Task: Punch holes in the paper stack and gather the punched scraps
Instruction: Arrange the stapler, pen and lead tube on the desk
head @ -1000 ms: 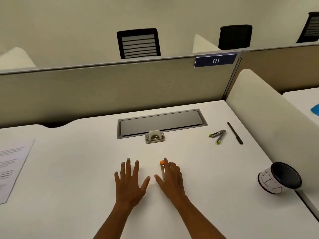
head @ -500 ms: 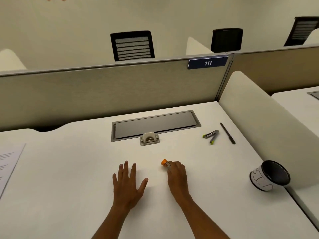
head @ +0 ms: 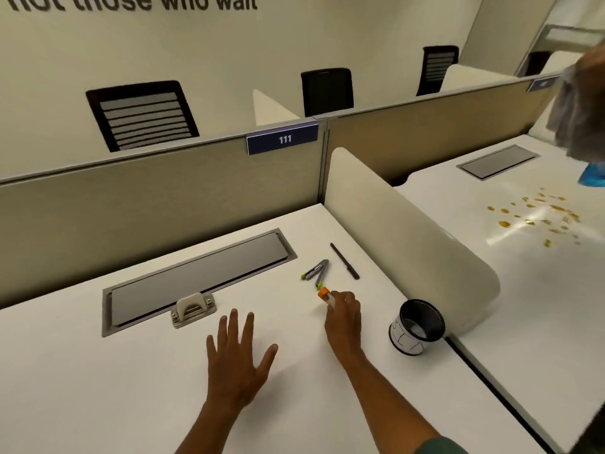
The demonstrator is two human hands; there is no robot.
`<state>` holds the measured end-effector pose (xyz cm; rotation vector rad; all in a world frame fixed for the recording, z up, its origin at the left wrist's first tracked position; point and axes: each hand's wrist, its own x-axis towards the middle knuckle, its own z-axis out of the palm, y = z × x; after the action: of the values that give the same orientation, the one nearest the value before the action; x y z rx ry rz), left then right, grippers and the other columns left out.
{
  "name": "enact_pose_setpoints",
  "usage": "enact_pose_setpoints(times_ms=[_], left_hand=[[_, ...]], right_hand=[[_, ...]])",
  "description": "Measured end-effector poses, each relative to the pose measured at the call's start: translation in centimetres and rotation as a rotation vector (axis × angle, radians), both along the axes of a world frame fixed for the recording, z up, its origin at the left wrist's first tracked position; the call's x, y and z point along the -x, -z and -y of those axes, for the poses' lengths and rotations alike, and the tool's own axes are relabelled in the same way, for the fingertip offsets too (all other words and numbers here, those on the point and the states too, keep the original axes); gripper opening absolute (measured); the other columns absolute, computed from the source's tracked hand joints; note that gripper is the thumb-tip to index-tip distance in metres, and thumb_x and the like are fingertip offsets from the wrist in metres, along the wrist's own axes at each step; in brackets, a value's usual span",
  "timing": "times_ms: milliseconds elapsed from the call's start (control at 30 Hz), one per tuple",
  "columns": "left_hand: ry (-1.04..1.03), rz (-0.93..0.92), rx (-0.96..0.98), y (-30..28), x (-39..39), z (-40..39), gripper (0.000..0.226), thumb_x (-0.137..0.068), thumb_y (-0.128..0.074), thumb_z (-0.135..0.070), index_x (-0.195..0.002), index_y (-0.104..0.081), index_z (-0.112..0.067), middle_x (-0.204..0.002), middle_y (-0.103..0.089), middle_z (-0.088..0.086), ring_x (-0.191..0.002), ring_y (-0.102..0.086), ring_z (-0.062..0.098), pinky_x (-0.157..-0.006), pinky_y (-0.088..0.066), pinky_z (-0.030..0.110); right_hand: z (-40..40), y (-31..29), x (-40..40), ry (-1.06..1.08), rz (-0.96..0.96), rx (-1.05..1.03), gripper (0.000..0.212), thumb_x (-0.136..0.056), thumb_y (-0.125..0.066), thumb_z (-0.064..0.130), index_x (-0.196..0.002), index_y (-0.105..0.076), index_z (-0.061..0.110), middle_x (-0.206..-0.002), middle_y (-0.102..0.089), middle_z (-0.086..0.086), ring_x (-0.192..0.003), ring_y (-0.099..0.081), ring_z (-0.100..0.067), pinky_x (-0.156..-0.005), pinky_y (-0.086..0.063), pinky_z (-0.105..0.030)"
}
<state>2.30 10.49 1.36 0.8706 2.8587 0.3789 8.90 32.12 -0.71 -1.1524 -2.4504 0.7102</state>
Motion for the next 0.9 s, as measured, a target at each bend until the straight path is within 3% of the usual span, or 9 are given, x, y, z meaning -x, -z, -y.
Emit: enact_pose_setpoints(times_ms=[233,467,733,900], left_hand=[[0.072,-0.012,0.041,0.3,1.5,-4.8,0.096,-0.078,-0.001,-0.081,-0.158,-0.007,-0.027,-0.167,0.005,0.006,-0.154,0.006,0.027,-0.123,-0.007,0.052],[0.096,0.001,0.045,1.9,2.9,-7.0,0.093,-0.081,-0.005,-0.079,-0.158,-0.010,-0.026,-0.167,0.001,0.006,-0.155,0.003,0.028,-0.123,-0.008,0.053],[0.074,0.022,0.035,2.7,3.3,-7.2,0.090,-0.085,-0.012,-0.078,-0.158,-0.010,-0.026,-0.167,-0.002,0.006,-0.155,0.002,0.028,-0.123,-0.007,0.053],[0.048,0.005,0.012,1.9,3.4,-6.0,0.086,-0.088,-0.021,-0.074,-0.158,-0.007,-0.027,-0.167,0.000,0.006,-0.154,0.005,0.027,-0.122,-0.004,0.052]], right_hand=[[-5.5,1.2,0.8,0.092,0.064,-0.001,0.032,-0.094,-0.048,0.000,-0.125,-0.056,0.007,-0.124,-0.052,-0.011,-0.108,-0.051,-0.031,-0.088,-0.047,-0.038],[-7.4,2.8,2.0,0.121,0.046,0.077,0.031,-0.093,-0.046,0.002,-0.121,-0.057,0.009,-0.119,-0.052,-0.013,-0.106,-0.050,-0.032,-0.087,-0.046,-0.038],[-7.0,3.1,2.2,0.148,0.120,-0.061,0.041,-0.088,-0.060,0.010,-0.130,-0.056,0.012,-0.121,-0.057,-0.010,-0.106,-0.052,-0.034,-0.083,-0.045,-0.042],[-5.5,1.7,2.0,0.109,0.043,-0.167,0.047,-0.080,-0.071,0.021,-0.124,-0.057,0.014,-0.120,-0.058,-0.007,-0.103,-0.055,-0.032,-0.078,-0.047,-0.042]])
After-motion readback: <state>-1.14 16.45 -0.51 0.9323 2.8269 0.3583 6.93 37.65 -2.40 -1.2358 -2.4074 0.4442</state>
